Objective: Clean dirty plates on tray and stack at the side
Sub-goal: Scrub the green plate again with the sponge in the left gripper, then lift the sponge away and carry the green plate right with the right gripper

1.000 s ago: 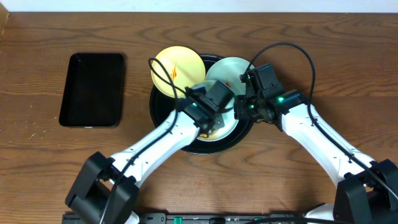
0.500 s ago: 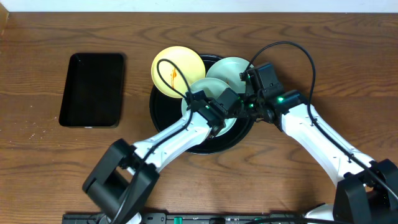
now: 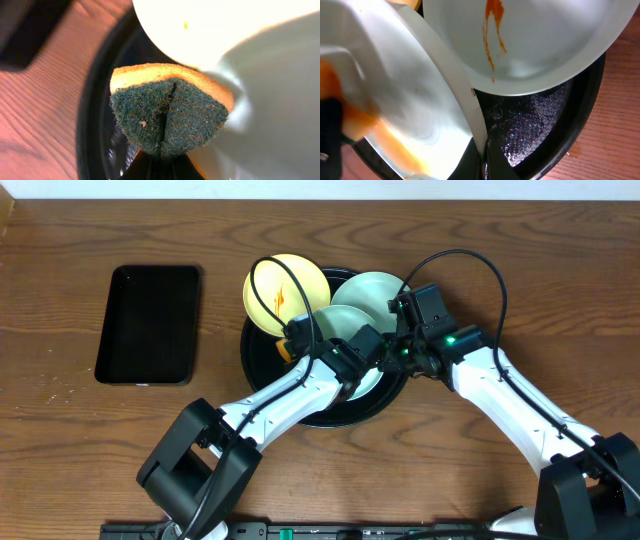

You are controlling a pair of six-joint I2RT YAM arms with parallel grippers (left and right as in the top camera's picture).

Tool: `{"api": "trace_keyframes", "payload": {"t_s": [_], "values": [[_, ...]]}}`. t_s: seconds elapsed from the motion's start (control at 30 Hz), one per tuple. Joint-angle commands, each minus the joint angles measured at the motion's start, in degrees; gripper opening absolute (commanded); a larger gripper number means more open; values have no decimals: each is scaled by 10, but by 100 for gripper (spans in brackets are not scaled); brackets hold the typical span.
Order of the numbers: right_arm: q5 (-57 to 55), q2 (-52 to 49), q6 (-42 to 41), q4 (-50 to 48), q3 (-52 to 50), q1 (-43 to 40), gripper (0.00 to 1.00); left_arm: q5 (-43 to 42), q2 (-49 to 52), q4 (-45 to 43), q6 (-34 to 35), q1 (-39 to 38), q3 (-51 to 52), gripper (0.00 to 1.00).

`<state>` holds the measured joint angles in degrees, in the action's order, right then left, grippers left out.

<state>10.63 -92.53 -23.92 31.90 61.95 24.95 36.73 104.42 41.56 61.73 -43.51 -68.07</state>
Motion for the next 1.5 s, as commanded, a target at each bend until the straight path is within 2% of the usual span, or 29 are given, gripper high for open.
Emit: {"api": "trace_keyframes", "payload": {"t_s": [0.0, 0.17, 0.43, 0.77, 1.03, 1.33, 1.47], "values": [[31, 11, -6, -3, 8, 6, 1, 101, 7, 6, 5, 1, -3, 8], [31, 11, -2, -2, 8, 6, 1, 104, -18, 6, 4, 9, -7, 7], [12, 12, 20, -6, 8, 6, 1, -76, -95, 19, -55, 24, -7, 7], [-47, 16, 57, -13, 8, 8, 1, -208, -283, 46, -133, 153, -7, 8], [-215, 80, 70, -6, 8, 75, 1, -252, -299, 94, -148, 235, -4, 7], [-492, 109, 61, 17, 8, 204, 1, -266, -265, 89, -155, 242, -4, 7], [-591, 109, 55, 22, 8, 234, 1, -273, -258, 85, -156, 242, -4, 8]]}}
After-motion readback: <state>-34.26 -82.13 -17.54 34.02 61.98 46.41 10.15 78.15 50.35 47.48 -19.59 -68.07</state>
